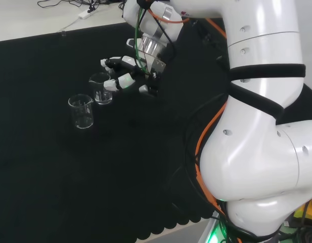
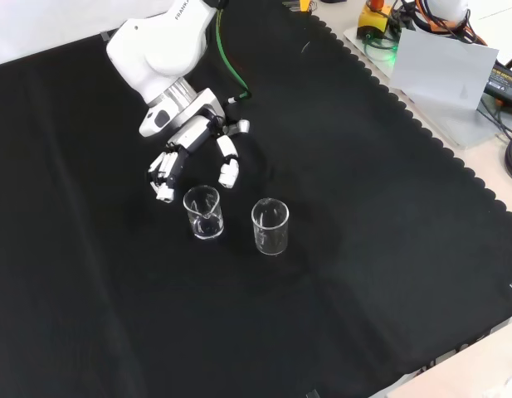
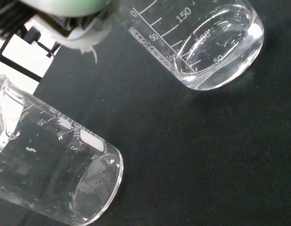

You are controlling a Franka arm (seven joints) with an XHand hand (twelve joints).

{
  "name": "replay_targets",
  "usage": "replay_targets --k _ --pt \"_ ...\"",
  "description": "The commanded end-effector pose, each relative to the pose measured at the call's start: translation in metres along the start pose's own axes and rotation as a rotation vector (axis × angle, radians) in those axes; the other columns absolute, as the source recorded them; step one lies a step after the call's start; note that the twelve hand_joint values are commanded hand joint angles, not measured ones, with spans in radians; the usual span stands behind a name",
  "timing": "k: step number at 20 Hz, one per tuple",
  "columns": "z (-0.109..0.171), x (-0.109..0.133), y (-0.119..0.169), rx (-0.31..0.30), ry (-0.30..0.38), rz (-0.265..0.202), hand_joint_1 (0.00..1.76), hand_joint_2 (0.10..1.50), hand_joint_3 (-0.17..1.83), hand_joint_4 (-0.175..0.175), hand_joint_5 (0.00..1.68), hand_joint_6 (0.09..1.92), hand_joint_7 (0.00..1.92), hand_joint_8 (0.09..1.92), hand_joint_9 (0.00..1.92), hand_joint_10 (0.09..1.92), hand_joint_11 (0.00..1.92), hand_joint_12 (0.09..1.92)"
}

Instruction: Pick up the beaker on the right.

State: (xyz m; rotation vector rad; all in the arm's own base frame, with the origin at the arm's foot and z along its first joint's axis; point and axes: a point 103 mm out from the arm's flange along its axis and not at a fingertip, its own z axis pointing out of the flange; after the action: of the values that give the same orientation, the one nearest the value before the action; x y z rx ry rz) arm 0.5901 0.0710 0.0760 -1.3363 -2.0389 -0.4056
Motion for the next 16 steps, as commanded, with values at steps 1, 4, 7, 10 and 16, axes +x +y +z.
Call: replay_targets --k 1,4,7,10,16 --pt "0.001 -0.010 -0.001 -0.030 0.050 -0.022 0.88 0.50 0.66 -0.060 0.38 0.09 0.28 0.66 0.39 0.65 0.00 1.23" --pt "0.004 -0.011 0.001 -0.042 0.055 -0.021 0.89 0.51 0.66 -0.059 0.41 0.09 0.29 0.66 0.39 0.65 0.00 1.24" --pt "0.009 -0.012 0.006 -0.040 0.061 -0.026 0.89 0.51 0.65 -0.058 0.42 0.09 0.30 0.67 0.39 0.65 0.00 1.24" --pt "0.013 -0.012 0.009 -0.043 0.062 -0.030 0.89 0.51 0.65 -0.058 0.44 0.09 0.31 0.67 0.39 0.65 0.00 1.24" --pt "0.017 -0.015 0.011 -0.067 0.085 -0.043 0.90 0.51 0.65 -0.058 0.45 0.09 0.31 0.67 0.40 0.64 0.00 1.25"
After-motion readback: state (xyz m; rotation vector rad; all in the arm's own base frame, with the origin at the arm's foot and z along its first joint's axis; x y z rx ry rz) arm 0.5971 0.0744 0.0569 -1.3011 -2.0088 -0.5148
